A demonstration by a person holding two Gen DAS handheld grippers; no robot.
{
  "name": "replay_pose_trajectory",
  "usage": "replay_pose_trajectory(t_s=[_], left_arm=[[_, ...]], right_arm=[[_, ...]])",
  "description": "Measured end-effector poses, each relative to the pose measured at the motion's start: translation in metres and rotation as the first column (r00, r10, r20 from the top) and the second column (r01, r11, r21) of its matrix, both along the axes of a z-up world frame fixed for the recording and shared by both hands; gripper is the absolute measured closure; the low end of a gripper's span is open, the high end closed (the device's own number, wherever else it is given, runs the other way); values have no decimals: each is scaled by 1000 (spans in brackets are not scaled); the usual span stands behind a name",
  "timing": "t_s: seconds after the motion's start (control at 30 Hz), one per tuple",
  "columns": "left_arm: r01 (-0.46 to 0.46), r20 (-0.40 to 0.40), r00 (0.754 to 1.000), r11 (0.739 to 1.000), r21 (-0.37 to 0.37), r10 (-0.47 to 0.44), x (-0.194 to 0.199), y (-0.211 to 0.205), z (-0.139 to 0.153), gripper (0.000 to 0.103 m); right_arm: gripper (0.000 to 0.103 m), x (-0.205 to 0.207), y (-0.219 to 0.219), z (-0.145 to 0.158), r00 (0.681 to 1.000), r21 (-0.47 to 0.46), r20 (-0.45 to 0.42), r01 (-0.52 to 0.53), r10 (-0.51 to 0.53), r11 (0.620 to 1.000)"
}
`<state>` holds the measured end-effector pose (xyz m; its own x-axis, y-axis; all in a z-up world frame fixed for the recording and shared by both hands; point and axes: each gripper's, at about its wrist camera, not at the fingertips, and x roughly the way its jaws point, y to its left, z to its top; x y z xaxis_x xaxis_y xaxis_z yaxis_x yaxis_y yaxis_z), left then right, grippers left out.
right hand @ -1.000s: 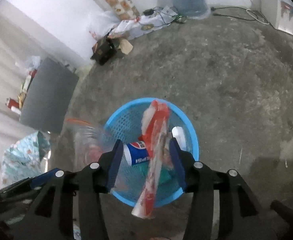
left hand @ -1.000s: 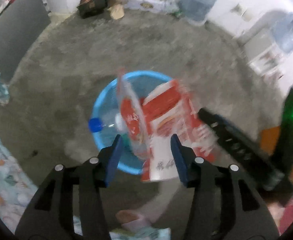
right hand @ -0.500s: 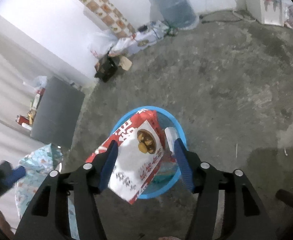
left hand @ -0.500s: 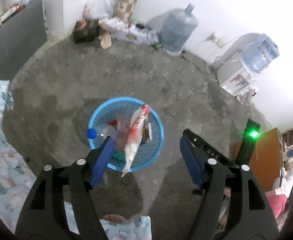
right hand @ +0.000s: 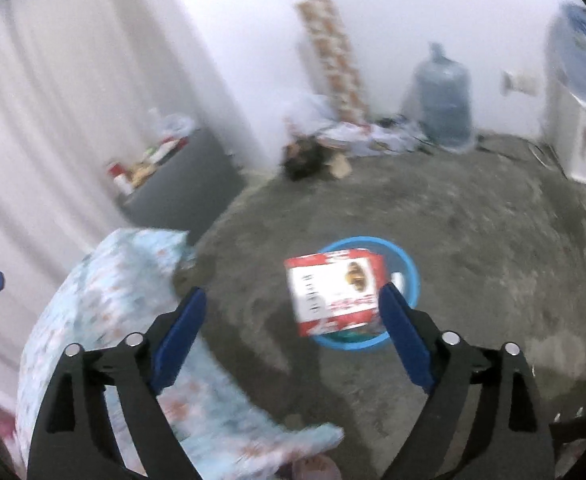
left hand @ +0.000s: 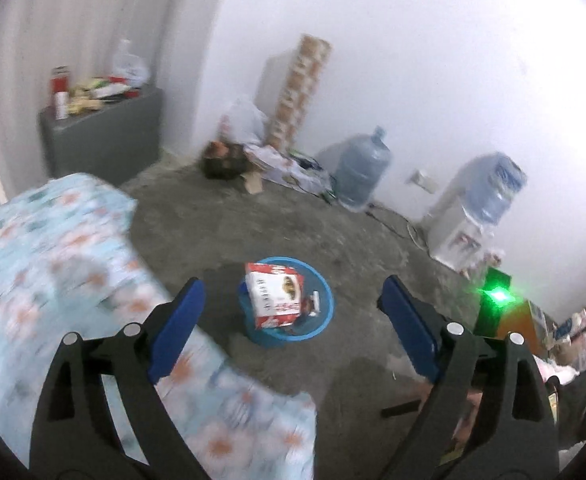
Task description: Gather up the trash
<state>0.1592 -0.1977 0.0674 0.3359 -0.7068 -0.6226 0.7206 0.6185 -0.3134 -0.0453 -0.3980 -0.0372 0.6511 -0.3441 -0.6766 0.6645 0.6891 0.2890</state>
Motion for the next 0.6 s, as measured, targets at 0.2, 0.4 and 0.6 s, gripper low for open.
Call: replay_pose_trajectory(t_s=[0.2, 0.4, 0.6], left_arm=[[-220, 26, 975, 975, -30, 221, -47, 107, 14, 11], [-506, 69, 861, 863, -3, 504, -96, 182, 6, 9], [-675, 140, 738, 728, 119, 660, -123, 215, -19, 9]], right_arm=[[8, 6, 89, 44, 987, -123, -48, -157, 152, 980], [7, 2, 174, 65, 934, -283, -174, -349, 310, 893], [7, -12, 244, 52, 859, -356, -314, -502, 405, 788]])
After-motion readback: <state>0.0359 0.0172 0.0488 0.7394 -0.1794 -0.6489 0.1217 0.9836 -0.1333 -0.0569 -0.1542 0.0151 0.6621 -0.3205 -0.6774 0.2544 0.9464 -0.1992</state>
